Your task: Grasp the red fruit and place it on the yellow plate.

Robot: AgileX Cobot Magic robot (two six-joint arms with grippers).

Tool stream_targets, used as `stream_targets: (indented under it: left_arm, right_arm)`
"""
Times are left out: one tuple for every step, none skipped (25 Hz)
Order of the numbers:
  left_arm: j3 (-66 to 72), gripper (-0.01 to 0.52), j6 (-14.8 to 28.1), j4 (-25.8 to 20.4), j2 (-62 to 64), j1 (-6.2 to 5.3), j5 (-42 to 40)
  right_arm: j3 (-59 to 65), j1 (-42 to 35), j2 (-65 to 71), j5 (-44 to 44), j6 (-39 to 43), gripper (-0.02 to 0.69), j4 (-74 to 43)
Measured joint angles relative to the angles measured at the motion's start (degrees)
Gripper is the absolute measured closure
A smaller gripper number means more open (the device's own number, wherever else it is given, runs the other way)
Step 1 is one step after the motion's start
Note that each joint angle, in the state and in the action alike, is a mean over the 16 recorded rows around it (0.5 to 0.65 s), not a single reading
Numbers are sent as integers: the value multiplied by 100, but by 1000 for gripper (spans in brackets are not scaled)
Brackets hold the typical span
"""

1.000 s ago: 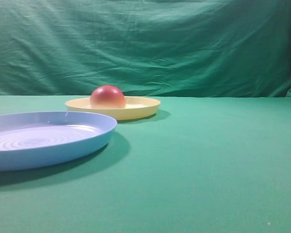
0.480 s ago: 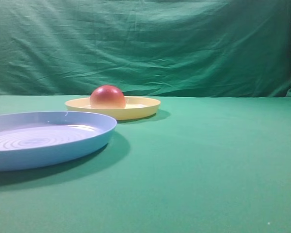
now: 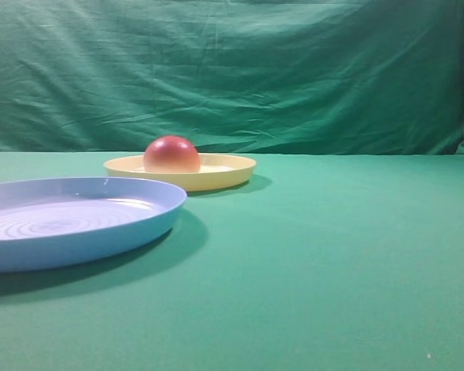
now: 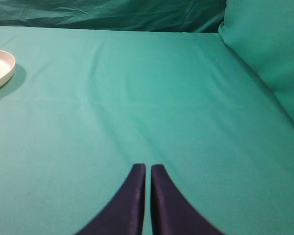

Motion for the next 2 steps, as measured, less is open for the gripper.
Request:
stream_targets:
  left_arm:
    - [0,357,0,0,0,0,0]
    - [0,357,0,0,0,0,0]
  right_arm:
    - [0,0,0,1,0,665,1]
    - [0,0,0,2,0,665,2]
